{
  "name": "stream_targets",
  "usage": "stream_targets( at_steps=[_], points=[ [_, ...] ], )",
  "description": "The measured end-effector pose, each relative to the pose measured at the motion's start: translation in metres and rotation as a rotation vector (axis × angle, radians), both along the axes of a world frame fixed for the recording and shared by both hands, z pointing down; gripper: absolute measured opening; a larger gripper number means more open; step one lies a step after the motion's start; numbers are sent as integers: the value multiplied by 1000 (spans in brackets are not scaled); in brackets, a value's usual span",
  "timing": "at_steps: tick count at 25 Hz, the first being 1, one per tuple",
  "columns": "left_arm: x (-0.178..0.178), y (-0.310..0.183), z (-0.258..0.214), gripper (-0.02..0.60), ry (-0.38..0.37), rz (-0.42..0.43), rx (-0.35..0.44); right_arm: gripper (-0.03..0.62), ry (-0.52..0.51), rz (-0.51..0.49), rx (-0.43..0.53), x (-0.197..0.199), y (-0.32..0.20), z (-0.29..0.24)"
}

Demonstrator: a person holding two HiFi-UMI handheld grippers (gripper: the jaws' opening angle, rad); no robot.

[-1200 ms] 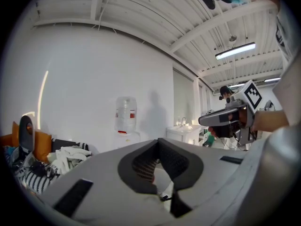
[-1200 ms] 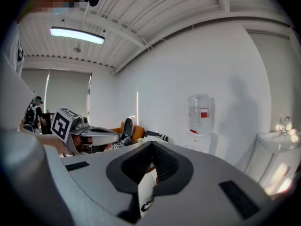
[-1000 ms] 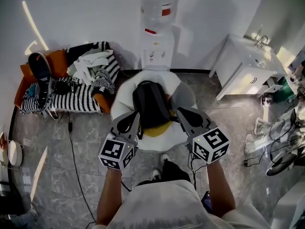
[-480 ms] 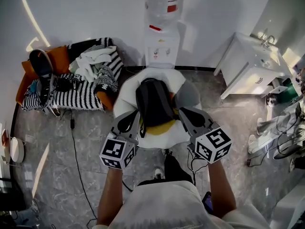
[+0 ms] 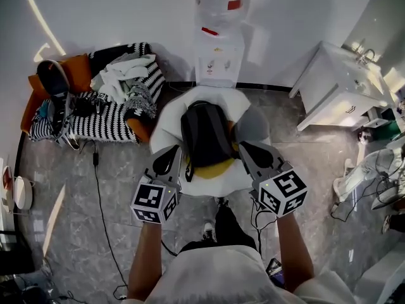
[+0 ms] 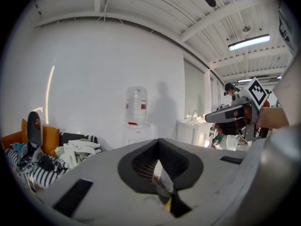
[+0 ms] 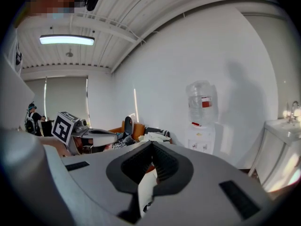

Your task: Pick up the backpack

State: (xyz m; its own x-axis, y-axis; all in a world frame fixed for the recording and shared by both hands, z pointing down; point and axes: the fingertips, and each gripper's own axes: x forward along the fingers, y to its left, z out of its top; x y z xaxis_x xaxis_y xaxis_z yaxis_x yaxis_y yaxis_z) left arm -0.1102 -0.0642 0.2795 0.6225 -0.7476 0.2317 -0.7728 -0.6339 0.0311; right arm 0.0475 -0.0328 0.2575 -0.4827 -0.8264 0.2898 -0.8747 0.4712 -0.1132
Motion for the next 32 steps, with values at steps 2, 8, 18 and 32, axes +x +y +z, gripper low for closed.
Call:
stream_targets(
  at_steps=[2,8,18,32],
  points=[
    [2,-7,5,23,-18,-2,-4,2,1,-1,-9,3,-9,4],
    [1,-35,19,23,-58,-33,-25,2,6,-18,-32,14,-41,17],
    [8,-90,41,23,-100,-64,-58,2,-1,-39,-76,31,-101,39],
    [34,-148,100,23,-146,-64,-152,2,10,-85,-174,47,-170,95]
  ],
)
